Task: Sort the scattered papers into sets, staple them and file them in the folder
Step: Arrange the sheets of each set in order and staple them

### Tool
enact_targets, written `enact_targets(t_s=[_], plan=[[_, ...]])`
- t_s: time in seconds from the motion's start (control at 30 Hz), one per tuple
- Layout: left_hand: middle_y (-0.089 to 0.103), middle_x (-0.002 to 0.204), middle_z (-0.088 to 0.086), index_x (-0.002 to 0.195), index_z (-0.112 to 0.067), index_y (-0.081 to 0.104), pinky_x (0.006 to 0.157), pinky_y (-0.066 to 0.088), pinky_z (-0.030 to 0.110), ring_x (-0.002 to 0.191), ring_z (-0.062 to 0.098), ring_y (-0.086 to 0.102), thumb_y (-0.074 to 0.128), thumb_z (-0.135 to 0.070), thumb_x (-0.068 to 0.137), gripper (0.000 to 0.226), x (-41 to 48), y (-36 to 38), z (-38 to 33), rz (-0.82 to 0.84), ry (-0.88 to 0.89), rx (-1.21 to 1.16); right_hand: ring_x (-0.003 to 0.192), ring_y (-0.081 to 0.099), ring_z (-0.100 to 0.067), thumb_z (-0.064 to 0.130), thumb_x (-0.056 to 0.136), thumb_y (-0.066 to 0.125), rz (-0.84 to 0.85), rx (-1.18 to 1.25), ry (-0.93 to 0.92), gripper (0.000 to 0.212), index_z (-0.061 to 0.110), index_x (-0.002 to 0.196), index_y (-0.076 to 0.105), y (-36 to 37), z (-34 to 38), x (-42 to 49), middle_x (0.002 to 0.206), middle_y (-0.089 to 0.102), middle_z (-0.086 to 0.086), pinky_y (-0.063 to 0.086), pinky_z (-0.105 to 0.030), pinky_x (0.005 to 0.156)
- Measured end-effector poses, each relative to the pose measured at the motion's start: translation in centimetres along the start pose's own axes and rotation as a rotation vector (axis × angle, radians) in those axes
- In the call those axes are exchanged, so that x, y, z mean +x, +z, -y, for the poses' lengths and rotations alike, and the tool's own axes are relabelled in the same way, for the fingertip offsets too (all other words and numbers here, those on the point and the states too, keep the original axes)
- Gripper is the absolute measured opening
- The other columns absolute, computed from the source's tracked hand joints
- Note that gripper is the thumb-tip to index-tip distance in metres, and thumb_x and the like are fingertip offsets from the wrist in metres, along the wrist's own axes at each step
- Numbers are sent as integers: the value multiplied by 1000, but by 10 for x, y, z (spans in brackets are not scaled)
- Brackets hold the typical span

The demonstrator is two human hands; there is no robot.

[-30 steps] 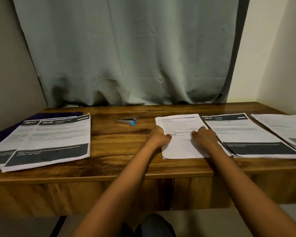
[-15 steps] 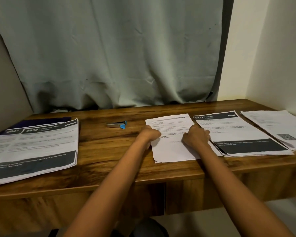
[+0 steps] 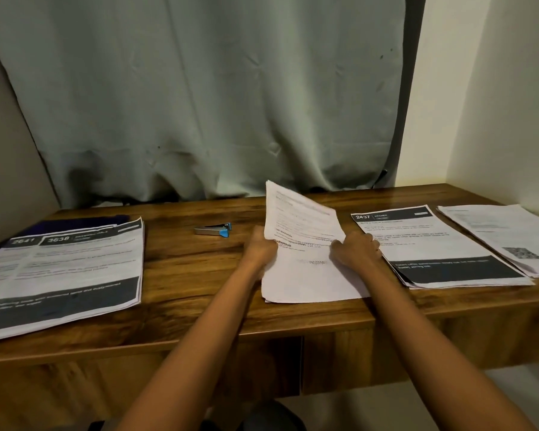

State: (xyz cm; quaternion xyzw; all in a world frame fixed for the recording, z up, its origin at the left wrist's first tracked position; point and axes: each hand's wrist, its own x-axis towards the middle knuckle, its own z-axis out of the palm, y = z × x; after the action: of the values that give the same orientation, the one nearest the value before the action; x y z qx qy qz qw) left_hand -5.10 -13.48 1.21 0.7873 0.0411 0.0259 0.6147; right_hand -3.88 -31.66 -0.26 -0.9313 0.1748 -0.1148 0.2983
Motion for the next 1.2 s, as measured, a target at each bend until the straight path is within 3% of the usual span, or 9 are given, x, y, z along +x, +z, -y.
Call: enact_targets(t_s=[0.1, 0.2, 0.27, 0.33, 0.43, 0.67, 0.83, 1.03, 1.2], plan=[[60, 114, 2, 115, -17, 44, 72, 54, 31, 95, 17, 60, 49, -2, 95, 26, 1, -18, 2, -63, 138, -76, 121, 49, -36, 43, 91, 50, 84, 205, -35, 48, 13, 128, 55, -6, 5, 6, 133, 54, -11, 40, -46, 102], [63, 119, 9, 102, -25, 48, 90, 53, 47, 104, 25, 63, 47, -1, 94, 25, 4, -41, 2, -102, 241, -163, 105, 61, -29, 46, 93, 47, 183, 414, -40, 47, 15, 126, 55, -14, 22, 10, 124, 62, -4, 50, -44, 89], [63, 119, 7, 107, -23, 48, 95, 51, 48, 108, 25, 62, 47, -3, 96, 23, 6, -56, -2, -127, 294, -178, 90, 63, -21, 33, 99, 45, 240, 609, -62, 30, 15, 119, 58, -22, 42, 9, 113, 64, 2, 52, -35, 73], [64, 116, 5, 112, -17, 47, 92, 53, 37, 105, 19, 62, 47, -4, 97, 20, 2, -71, -12, -201, 378, -146, 89, 65, -21, 14, 99, 45, 242, 793, -109, 22, 13, 113, 61, -29, 64, 10, 110, 66, 1, 55, -38, 72], [62, 107, -3, 113, -15, 45, 78, 51, 15, 95, 7, 60, 45, -1, 97, 21, 0, -93, -24, -250, 494, -128, 97, 68, -27, 3, 96, 43, 229, 968, -180, 25, 16, 99, 64, -33, 91, 8, 111, 70, -7, 54, -47, 90], [67, 110, -7, 119, -20, 52, 74, 57, 23, 95, 8, 68, 60, -21, 93, 27, -6, -136, -23, -197, 512, -231, 98, 66, -23, 2, 97, 41, 188, 987, -332, 24, 13, 103, 62, -5, 105, -11, 109, 68, -8, 53, -39, 89], [70, 105, -5, 118, -15, 56, 69, 58, 25, 89, 10, 71, 59, -18, 93, 26, -12, -144, -33, -183, 530, -330, 101, 66, -21, 12, 98, 51, 304, 1054, -398, 19, 10, 116, 57, -4, 107, -14, 112, 68, -5, 53, -40, 91], [74, 93, -2, 115, -7, 57, 60, 56, 24, 79, 14, 72, 56, -10, 94, 21, -21, -146, -55, -78, 527, -450, 90, 66, -10, 18, 99, 50, 237, 1094, -511, 25, 8, 122, 54, -32, 129, -13, 107, 66, 0, 55, -24, 79], [73, 104, 7, 113, -10, 61, 70, 60, 35, 86, 23, 71, 54, -10, 94, 20, -19, -163, -76, 79, 417, -380, 80, 69, -12, 13, 99, 49, 286, 1090, -557, 19, 9, 114, 60, -51, 137, -17, 98, 70, -1, 59, -29, 75]])
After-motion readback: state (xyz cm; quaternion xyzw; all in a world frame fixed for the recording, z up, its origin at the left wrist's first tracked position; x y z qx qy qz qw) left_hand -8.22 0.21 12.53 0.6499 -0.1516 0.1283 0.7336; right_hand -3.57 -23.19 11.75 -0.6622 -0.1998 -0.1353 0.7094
